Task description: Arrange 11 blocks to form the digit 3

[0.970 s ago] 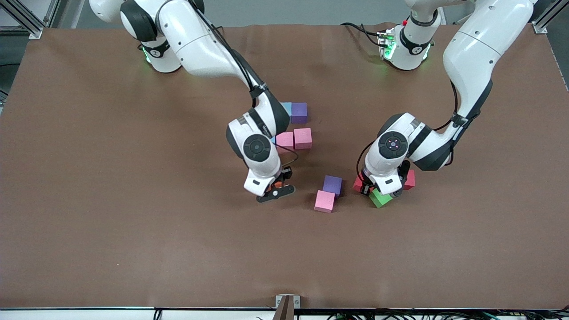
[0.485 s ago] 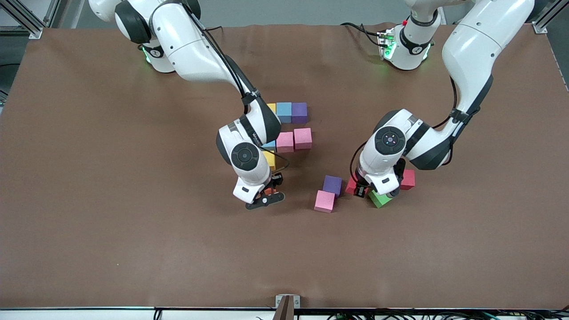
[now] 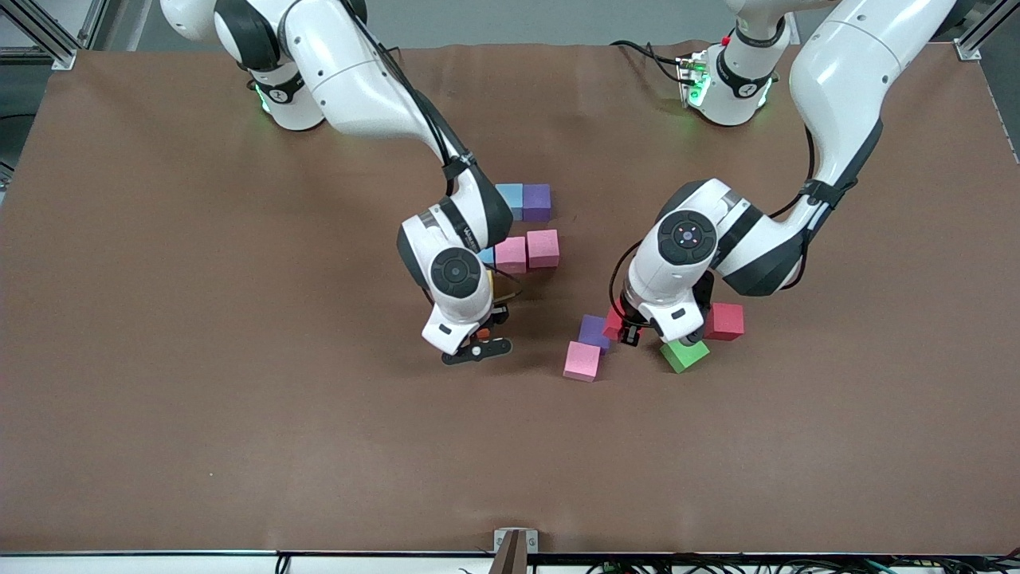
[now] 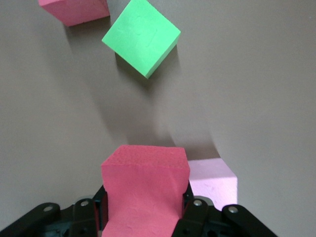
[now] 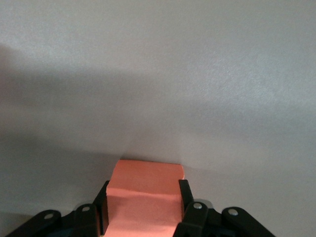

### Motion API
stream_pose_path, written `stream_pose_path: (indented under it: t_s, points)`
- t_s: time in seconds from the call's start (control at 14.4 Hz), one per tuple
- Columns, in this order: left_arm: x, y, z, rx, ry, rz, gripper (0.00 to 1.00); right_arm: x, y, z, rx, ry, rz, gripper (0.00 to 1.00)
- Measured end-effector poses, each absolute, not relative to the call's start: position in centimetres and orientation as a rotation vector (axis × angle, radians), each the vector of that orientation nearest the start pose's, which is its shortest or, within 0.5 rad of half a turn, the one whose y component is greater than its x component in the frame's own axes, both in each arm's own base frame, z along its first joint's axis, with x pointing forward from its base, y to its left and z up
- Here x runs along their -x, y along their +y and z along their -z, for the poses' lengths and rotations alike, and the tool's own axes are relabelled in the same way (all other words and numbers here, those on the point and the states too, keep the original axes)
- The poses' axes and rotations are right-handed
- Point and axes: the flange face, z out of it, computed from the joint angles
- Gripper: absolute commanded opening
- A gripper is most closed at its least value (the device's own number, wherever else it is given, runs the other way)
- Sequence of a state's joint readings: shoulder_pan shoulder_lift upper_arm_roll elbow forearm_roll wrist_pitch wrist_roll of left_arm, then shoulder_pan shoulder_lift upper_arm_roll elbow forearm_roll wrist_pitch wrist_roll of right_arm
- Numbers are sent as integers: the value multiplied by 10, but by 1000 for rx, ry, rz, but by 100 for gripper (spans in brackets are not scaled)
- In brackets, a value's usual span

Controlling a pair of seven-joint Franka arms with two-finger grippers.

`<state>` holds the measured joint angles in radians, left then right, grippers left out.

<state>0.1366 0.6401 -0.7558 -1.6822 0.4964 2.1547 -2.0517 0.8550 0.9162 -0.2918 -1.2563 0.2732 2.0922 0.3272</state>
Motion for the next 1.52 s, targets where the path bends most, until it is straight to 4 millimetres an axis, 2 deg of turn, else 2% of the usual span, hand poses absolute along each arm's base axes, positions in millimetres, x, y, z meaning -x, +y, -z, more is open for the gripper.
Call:
stream_pose_path:
  t_s: [0.48,1.52]
  points:
    - [-599,-316,-322,2552,-1924,26,29,-593,455,-215,3154,-286,-52,2]
    - [-602,-316,-328,2537,-1961,27,29,-590,458,-214,3153,-264,-39,2]
